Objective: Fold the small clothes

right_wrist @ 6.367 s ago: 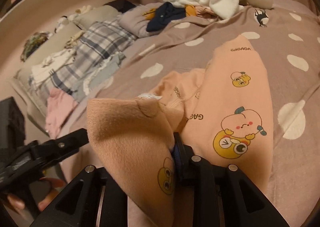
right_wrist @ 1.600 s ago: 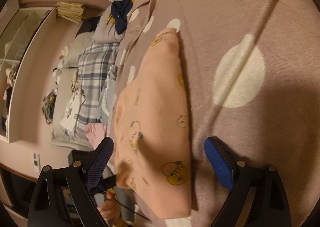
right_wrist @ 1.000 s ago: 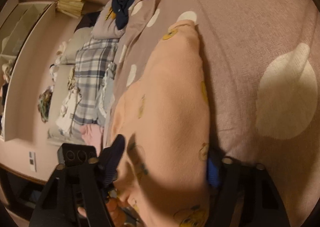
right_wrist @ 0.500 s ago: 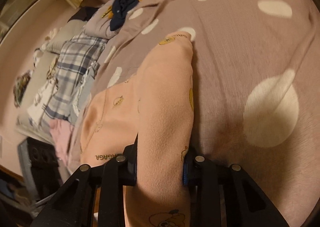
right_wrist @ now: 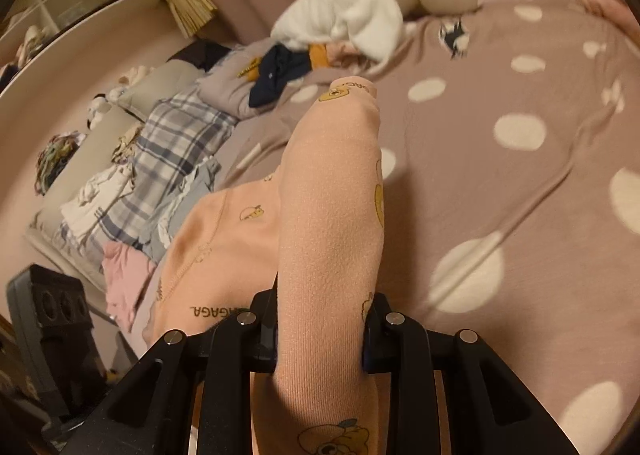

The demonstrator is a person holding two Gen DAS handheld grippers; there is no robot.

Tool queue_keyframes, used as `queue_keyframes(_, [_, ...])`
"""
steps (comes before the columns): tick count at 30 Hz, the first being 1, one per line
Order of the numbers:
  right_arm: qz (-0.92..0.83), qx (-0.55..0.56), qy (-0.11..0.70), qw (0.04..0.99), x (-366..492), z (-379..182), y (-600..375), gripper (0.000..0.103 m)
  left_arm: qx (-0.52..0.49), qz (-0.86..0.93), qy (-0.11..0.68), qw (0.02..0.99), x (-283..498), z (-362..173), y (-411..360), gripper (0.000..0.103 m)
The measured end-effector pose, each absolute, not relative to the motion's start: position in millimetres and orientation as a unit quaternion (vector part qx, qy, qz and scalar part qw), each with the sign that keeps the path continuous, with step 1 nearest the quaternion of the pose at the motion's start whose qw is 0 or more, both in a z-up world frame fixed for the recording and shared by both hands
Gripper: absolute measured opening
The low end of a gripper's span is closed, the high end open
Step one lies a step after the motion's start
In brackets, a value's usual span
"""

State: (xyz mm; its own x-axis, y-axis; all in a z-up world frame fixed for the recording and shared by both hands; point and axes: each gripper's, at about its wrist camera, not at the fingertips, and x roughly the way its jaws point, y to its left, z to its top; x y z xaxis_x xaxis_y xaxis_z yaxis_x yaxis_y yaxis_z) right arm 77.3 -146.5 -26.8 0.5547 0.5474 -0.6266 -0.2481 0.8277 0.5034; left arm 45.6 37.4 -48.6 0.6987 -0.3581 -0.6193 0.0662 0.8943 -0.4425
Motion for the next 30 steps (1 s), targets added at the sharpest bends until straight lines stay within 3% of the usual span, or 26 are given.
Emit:
queue_keyframes(8, [0.204,0.182,0.381,0.883,62,-4,-180,0.029,-0.143,-0.151,0.351,0.913,41,-23,-10,0.033])
queue_keyframes(30, [0.165,0.179,0.382,0.892,61,-6,-213,0.029,-0.118,-0.176,0.367,0.906,63,-26,-46,0.033])
